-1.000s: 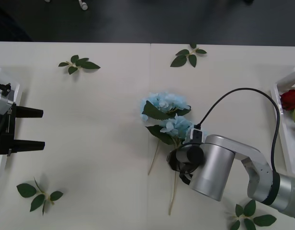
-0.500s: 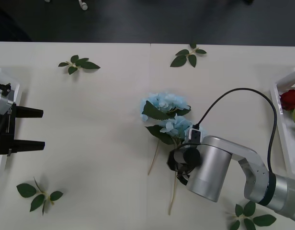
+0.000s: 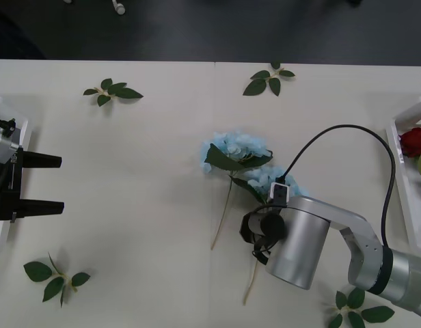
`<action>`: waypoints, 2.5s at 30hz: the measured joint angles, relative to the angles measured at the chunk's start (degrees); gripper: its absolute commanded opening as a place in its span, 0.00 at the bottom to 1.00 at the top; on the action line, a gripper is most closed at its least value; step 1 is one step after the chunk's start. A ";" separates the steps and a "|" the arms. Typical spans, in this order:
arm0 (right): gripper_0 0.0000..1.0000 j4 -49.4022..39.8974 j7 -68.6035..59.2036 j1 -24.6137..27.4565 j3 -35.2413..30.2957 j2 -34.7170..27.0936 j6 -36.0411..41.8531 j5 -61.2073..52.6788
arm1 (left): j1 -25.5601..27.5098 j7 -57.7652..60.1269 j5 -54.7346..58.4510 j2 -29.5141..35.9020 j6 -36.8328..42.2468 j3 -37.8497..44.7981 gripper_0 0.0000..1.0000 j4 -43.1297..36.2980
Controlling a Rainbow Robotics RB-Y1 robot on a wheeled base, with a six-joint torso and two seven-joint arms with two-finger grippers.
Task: Put the red flowers into the right box and the blue flowers into the left box
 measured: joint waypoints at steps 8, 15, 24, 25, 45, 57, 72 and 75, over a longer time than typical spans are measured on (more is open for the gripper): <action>0.00 -0.05 0.03 -0.92 -0.38 -0.05 0.01 0.83 | 0.00 0.00 0.00 0.00 0.00 0.00 1.00 0.00; 0.00 -4.32 2.03 -1.00 -5.95 -1.72 1.26 -0.61 | 0.00 0.00 0.00 0.00 0.00 0.00 1.00 0.00; 0.00 -12.73 6.03 -1.00 -14.33 -9.48 1.21 -6.46 | 0.00 0.00 0.00 0.00 0.00 0.00 1.00 0.00; 0.00 -13.42 8.75 -1.00 -15.44 -10.41 1.06 -7.37 | 0.00 0.00 0.00 0.00 0.00 0.00 1.00 0.00; 0.00 -14.47 34.71 -0.93 -32.13 -27.57 -17.50 -29.69 | 0.04 0.00 0.00 -0.21 0.00 0.00 1.00 0.04; 0.00 -13.46 48.94 -0.93 -34.67 -30.76 -35.54 -35.58 | 0.06 0.00 6.74 -0.68 -2.39 0.00 1.00 0.04; 0.00 -22.92 66.63 -0.92 -37.77 -32.82 -48.12 -43.03 | -2.56 0.00 17.34 -0.68 0.76 3.69 1.00 11.36; 0.00 -26.20 66.86 -0.75 -37.76 -32.50 -48.68 -42.78 | -3.91 0.00 21.21 -0.69 0.76 3.66 1.00 16.02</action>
